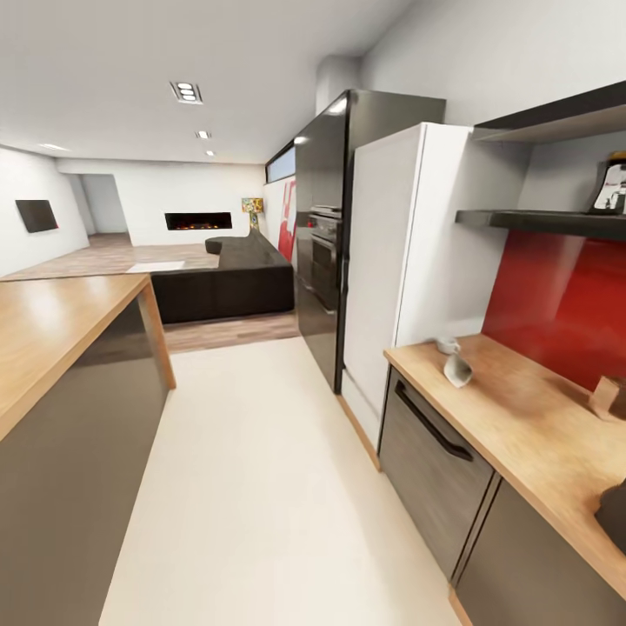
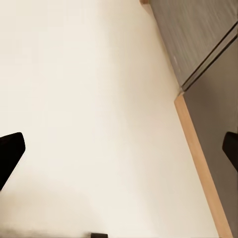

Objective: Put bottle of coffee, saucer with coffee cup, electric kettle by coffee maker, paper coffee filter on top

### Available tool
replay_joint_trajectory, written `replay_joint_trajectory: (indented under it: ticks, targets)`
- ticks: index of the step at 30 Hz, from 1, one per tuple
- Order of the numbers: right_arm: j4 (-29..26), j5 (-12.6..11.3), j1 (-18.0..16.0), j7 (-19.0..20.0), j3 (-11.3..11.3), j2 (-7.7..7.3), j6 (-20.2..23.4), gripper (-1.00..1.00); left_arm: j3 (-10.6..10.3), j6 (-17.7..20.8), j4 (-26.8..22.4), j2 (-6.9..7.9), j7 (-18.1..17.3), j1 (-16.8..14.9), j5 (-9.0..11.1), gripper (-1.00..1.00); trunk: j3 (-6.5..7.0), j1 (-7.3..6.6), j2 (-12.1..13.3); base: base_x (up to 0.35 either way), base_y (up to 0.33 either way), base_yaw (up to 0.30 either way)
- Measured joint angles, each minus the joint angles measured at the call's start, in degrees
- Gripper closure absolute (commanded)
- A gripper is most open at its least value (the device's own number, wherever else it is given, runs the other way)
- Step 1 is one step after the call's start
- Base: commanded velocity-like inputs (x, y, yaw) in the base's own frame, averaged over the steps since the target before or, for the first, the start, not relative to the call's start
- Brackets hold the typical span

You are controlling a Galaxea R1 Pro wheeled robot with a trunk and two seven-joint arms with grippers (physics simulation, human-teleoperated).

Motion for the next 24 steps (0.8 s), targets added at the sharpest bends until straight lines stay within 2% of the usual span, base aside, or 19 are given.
replay_joint_trajectory:
  ticks: [24]
  targets:
    - [0.0, 0.0, 0.0, 0.0, 0.0, 0.00, 0.0, -1.00, 0.0, 0.0, 0.1, 0.00, 0.0, 0.0, 0.0, -1.00, 0.00, 0.00, 0.0, 0.333, 0.091, 0.000]
